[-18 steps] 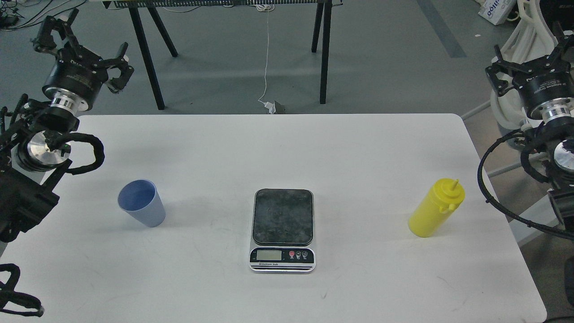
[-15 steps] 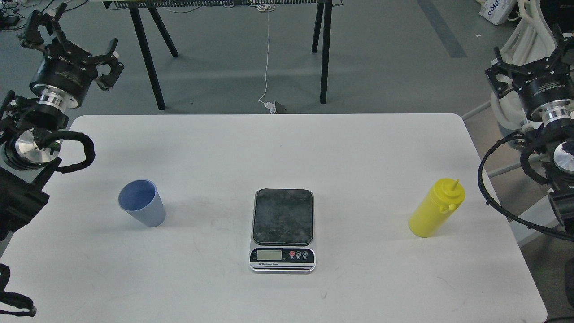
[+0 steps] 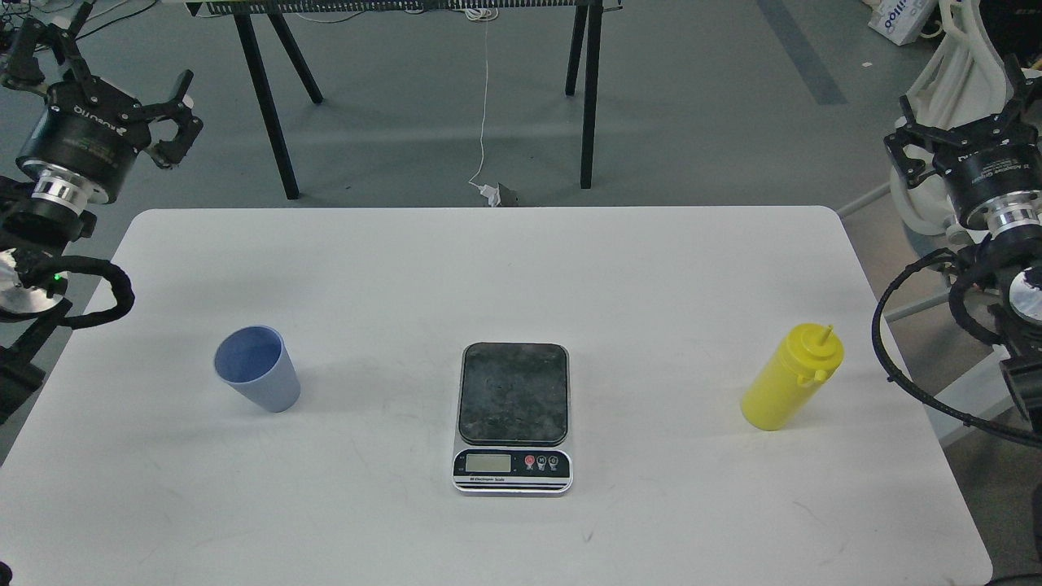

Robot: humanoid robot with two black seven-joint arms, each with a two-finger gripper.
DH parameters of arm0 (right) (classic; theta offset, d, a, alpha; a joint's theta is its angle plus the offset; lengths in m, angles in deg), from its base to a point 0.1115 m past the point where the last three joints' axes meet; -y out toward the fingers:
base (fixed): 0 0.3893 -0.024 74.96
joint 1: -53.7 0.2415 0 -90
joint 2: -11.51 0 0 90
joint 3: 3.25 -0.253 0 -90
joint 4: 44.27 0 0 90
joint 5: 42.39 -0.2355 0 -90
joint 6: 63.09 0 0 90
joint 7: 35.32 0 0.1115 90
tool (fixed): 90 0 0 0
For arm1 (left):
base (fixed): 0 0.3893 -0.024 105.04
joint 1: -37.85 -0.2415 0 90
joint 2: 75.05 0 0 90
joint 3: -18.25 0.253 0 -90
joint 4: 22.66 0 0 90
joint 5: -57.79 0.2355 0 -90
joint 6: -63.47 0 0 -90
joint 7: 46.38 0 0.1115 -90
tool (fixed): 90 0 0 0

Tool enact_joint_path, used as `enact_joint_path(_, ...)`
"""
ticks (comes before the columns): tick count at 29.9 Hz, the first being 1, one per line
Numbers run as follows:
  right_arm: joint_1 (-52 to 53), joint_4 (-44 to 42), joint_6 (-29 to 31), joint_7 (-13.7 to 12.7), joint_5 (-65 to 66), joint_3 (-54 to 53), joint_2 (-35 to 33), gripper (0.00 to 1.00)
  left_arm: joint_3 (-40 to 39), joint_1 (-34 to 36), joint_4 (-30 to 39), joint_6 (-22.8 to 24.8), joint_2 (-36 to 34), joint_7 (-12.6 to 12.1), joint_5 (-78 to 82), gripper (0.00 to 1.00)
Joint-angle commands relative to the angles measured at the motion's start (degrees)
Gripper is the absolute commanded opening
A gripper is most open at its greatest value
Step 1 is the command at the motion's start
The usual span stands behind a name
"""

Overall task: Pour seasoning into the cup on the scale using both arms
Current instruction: 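Reach the left gripper down toward the blue cup, then close the left gripper around the blue cup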

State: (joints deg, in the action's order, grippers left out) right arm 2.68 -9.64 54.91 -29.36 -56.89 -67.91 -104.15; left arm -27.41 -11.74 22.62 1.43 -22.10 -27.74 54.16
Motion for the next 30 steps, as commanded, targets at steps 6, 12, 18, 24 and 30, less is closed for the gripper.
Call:
enact_joint_path(6,-5.84,6.93,0.0,0.37,0.0,-0.9,-0.89,0.99,1.45,-3.22,10.94,0.05,-14.17,6.32,30.84,0.93)
enact_joint_path(12,-8.21,8.34,0.0,0.98,0.0,-4.5,-0.89,0.99,2.94,-4.01,19.85,0.05,-20.79,6.85,51.41,0.92)
enact_joint_path(18,-8.57,8.87,0.0,0.98,0.09,-4.86,-1.85,0.99,5.22,-5.42,22.3,-8.25,-20.96,6.67,69.0,0.92)
enact_joint_path(24,-8.57,8.96,0.0,1.07,0.0,-4.95,-2.91,0.99,15.32,-6.21,27.06,-21.86,-23.34,7.2,89.03,0.88)
enact_joint_path(30,-8.74,9.14,0.0,1.16,0.0,-5.13,-3.53,0.99,26.31,-6.74,23.38,-31.9,-22.99,9.36,97.22,0.84)
